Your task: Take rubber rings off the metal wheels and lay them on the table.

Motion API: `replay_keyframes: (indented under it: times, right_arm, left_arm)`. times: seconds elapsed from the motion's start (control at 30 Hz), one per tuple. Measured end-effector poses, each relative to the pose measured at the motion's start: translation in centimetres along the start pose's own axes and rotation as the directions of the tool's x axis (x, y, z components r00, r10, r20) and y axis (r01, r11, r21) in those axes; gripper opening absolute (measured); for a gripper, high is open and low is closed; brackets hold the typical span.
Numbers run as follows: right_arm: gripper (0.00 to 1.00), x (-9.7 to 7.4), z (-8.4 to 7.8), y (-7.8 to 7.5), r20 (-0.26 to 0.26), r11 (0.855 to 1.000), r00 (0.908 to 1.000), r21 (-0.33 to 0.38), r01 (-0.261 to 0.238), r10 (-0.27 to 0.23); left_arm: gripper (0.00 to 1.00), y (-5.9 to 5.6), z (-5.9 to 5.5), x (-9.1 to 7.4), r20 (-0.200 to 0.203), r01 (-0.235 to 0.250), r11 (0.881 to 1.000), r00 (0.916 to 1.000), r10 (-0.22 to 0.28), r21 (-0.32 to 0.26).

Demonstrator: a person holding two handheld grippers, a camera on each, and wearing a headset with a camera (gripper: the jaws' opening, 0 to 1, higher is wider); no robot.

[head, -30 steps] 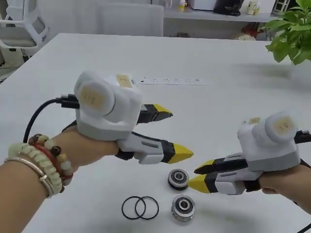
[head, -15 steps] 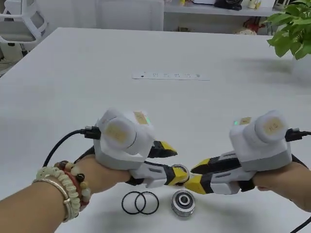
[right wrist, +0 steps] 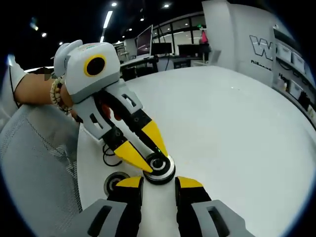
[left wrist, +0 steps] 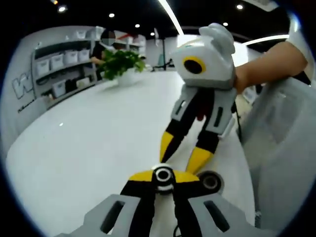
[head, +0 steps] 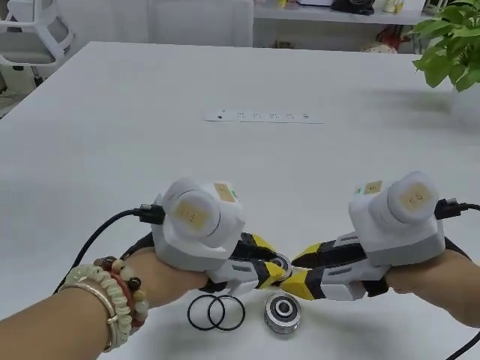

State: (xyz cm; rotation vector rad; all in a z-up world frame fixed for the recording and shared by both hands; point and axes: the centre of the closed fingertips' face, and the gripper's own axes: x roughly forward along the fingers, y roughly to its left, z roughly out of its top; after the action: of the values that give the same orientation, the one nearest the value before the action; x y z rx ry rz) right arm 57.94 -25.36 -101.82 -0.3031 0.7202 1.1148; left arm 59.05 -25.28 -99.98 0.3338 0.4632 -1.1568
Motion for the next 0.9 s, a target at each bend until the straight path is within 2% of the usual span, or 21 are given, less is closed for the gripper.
replay_keyframes:
  times: [0.27,0.4,0.6,0.77,0.9]
  right_arm:
    - [0.22,0.10,0.22,0.02,0.007,1.000,1.0000,-0.012,0.003,-0.003]
    - [0.24,0.21,0.38,-0.06,0.018,1.000,0.9998,-0.005,0.008,-0.008]
    - [0.22,0.33,0.24,0.17,0.006,0.999,1.0000,-0.042,0.003,-0.003]
    - [0.18,0.11,-0.06,0.06,-0.012,0.998,0.9999,-0.062,0.001,-0.001]
    - [0.10,-0.09,-0.40,-0.08,-0.030,0.997,0.9995,-0.081,0.007,-0.009]
  left_arm:
    - [0.14,-0.16,0.02,-0.05,0.013,-0.004,1.000,0.9999,0.004,0.010]
    - [0.14,-0.19,-0.05,-0.12,0.024,0.000,1.000,0.9997,0.000,0.001]
    - [0.14,-0.19,-0.07,-0.15,0.031,0.000,1.000,0.9995,0.000,-0.002]
    - [0.14,-0.17,-0.12,-0.15,0.036,-0.003,1.000,0.9994,0.003,-0.002]
    - [0.14,-0.16,-0.12,-0.18,0.036,-0.006,1.000,0.9993,0.006,-0.004]
